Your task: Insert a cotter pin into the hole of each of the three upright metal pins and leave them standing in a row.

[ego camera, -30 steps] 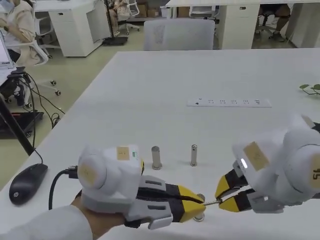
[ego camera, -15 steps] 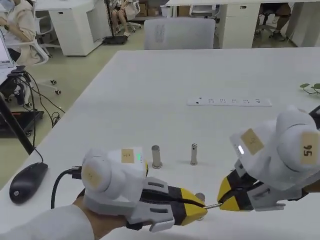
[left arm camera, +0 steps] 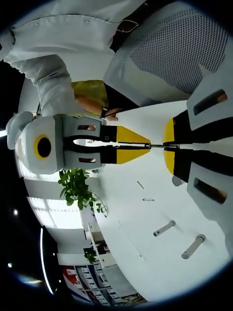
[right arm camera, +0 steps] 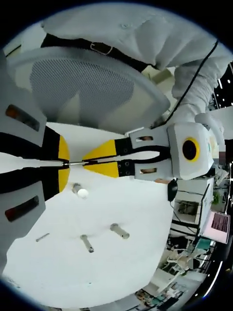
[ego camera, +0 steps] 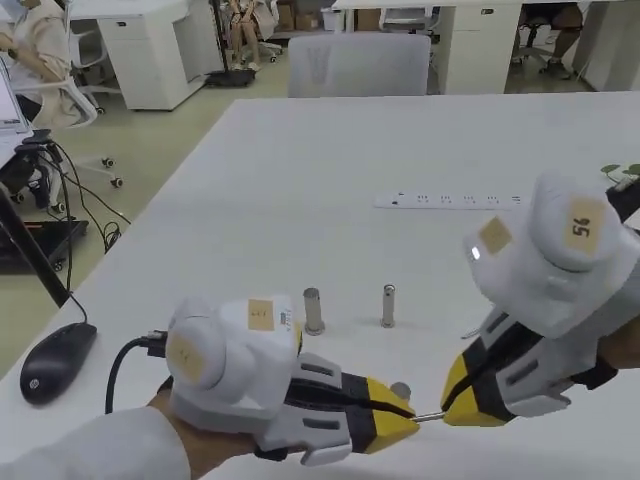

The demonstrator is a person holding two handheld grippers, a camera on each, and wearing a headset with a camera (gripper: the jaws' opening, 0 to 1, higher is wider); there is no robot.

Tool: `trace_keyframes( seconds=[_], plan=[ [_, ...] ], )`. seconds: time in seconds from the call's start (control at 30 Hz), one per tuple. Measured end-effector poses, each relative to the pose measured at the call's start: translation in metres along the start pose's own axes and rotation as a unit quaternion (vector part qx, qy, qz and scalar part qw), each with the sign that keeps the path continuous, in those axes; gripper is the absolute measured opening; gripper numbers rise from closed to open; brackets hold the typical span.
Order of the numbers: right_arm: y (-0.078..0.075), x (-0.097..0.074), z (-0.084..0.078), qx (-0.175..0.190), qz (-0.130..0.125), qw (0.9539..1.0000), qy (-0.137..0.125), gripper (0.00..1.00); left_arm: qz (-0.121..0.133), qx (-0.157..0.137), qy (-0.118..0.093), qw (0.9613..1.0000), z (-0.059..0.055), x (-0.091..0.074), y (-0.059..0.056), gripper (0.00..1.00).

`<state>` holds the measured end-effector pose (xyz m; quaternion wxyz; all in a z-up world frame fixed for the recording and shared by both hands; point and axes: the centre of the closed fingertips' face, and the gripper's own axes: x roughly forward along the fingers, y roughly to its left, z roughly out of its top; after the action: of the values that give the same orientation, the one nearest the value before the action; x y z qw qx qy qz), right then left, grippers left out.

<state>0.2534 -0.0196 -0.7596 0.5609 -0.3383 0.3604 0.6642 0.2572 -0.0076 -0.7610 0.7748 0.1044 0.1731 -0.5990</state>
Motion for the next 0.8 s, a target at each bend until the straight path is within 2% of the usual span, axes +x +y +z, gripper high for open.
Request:
trace_keyframes(
  seconds=[0.1,0.37,0.73,0.8],
  plan=[
    [0.0013,0.0002,-0.0001,0.009,0.004,1.0,0.0,0.04,-0.002,0.0,0.001,1.0,0.0002,0.0006,-0.0008,0.0],
    [0.004,0.0023,-0.0019,-0.052,0.002,0.9986,0.004,0.05,-0.011,-0.001,0.008,0.9999,-0.0014,0.002,-0.0022,0.0],
    [0.0024,0.0033,-0.0026,-0.084,-0.004,0.9964,0.007,0.05,-0.014,-0.007,0.007,0.9999,-0.0006,0.0018,-0.0022,0.0],
    [0.0021,0.0032,-0.0029,-0.081,-0.004,0.9967,0.007,0.05,-0.014,-0.006,0.007,0.9999,-0.0004,0.0019,-0.0023,0.0]
  ],
)
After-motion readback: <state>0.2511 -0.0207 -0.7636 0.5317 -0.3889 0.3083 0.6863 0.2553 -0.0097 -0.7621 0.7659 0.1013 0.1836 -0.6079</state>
